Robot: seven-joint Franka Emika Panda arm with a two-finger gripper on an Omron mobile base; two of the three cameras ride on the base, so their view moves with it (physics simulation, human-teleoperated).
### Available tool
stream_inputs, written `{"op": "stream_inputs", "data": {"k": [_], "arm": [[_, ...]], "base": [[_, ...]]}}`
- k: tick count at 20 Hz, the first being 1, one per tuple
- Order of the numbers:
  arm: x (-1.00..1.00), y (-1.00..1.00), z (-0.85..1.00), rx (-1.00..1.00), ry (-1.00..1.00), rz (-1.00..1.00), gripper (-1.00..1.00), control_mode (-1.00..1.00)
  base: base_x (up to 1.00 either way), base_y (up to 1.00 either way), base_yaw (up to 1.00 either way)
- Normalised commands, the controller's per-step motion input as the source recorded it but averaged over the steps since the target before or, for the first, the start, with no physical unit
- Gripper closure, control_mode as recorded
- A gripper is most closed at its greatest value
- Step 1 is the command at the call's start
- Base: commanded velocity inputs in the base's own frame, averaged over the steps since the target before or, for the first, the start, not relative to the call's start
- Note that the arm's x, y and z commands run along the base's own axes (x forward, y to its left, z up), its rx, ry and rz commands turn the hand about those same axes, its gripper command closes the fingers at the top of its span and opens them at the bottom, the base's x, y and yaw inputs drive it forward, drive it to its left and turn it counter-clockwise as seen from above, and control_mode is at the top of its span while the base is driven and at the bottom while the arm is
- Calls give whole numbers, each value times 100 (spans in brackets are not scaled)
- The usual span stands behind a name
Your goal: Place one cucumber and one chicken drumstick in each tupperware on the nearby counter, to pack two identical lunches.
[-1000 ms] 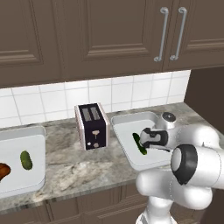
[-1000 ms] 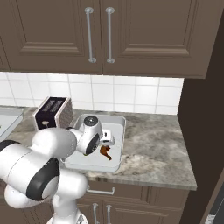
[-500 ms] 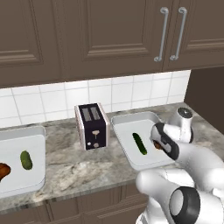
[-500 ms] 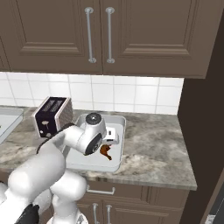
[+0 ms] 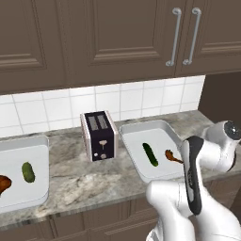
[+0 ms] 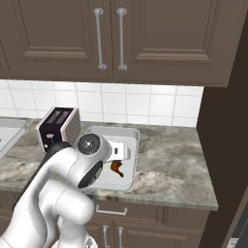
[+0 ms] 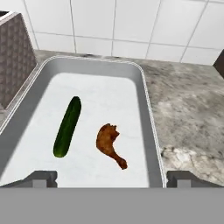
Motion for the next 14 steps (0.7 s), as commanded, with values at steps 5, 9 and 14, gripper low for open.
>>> {"op": "stream_inputs", "data": {"k": [5,9,14], "arm": [[-83,0,96,0,-23,-6,-100,-100],[-71,-9,67,0,-12,-7,-100,-100],[-49,-21,41,0,-3,-4,-100,-100]], "base": [[0,0,0],[0,0,0],[0,0,0]]}}
